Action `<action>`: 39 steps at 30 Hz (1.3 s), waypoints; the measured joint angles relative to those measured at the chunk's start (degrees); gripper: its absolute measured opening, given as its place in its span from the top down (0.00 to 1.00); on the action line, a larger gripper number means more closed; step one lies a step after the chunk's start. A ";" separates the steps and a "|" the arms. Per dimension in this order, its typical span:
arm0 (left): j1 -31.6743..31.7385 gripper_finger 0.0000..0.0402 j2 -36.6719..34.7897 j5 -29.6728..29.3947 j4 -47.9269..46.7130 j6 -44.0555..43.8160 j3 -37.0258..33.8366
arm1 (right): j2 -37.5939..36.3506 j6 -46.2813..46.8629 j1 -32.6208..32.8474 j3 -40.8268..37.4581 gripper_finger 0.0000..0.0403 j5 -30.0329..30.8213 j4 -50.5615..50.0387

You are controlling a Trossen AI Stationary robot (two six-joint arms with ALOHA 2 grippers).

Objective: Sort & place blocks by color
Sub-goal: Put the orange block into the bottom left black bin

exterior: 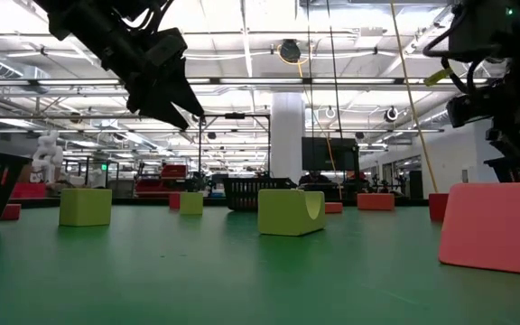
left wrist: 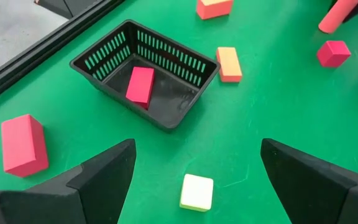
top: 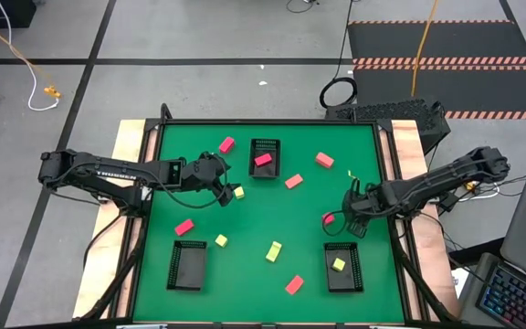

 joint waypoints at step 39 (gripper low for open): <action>-11.72 0.14 15.73 -10.28 54.82 74.33 -0.04 | 11.56 -17.36 -18.03 3.89 0.71 -17.53 90.60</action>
